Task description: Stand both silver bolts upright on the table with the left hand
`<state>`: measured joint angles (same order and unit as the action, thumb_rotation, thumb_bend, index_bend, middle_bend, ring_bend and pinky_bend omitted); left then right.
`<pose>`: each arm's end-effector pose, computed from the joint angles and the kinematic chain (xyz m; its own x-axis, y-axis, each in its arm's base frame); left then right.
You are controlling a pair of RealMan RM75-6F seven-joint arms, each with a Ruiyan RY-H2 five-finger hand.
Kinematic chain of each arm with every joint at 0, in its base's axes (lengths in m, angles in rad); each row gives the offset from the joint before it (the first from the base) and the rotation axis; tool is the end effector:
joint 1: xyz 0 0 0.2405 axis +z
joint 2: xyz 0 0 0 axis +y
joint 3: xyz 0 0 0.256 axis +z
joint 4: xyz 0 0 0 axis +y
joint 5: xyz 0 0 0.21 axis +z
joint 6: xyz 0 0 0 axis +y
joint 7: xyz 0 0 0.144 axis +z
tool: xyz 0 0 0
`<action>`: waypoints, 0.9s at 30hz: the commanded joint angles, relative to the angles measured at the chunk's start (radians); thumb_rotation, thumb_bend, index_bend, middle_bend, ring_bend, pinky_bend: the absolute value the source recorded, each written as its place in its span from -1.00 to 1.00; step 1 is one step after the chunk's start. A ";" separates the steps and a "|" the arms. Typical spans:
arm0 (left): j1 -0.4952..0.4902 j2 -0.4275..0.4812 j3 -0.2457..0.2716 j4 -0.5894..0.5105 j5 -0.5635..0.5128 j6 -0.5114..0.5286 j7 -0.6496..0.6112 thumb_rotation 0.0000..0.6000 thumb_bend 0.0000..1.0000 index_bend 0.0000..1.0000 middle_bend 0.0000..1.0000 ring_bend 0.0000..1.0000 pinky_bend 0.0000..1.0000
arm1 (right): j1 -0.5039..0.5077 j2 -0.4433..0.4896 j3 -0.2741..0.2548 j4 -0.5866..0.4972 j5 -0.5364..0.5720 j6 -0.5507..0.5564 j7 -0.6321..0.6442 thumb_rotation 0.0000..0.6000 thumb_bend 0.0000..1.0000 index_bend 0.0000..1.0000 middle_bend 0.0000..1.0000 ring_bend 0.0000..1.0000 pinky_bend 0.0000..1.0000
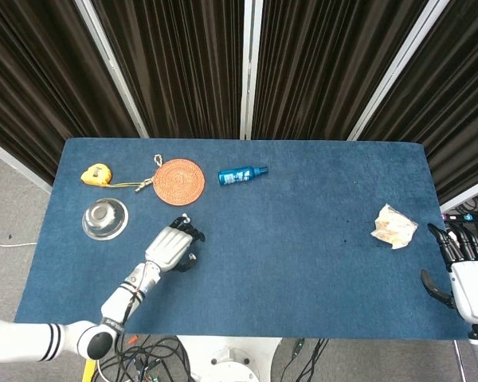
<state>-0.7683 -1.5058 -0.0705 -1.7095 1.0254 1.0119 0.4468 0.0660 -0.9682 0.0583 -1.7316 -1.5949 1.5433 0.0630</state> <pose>-0.1269 0.2961 -0.0251 0.4494 0.3679 0.8140 0.8587 -0.4291 -0.2801 -0.2834 -0.1750 0.1979 0.3676 0.0523 0.9285 -0.9236 -0.0963 0.3711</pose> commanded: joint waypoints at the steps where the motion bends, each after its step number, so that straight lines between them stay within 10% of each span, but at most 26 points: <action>1: 0.040 0.064 0.000 -0.060 0.058 0.057 -0.041 0.99 -0.37 -0.42 -0.43 -0.67 -0.83 | 0.000 0.000 0.000 0.001 -0.001 0.001 0.002 1.00 -0.40 -0.94 -0.66 -1.00 -1.00; 13: 0.288 0.340 -0.009 -0.075 0.204 0.392 -0.241 1.00 -0.43 -0.37 -0.42 -0.67 -0.83 | 0.029 0.023 0.005 0.036 0.013 -0.051 0.086 1.00 -0.40 -0.94 -0.67 -1.00 -1.00; 27: 0.611 0.509 0.142 -0.072 0.299 0.642 -0.265 1.00 -0.59 -0.50 -0.62 -0.91 -1.00 | 0.034 -0.016 0.010 0.074 0.016 -0.038 0.058 1.00 -0.40 -0.94 -0.83 -1.00 -1.00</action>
<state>-0.1867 -1.0125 0.0472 -1.7655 1.2991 1.6325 0.1833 0.1032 -0.9806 0.0700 -1.6565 -1.5784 1.5013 0.1251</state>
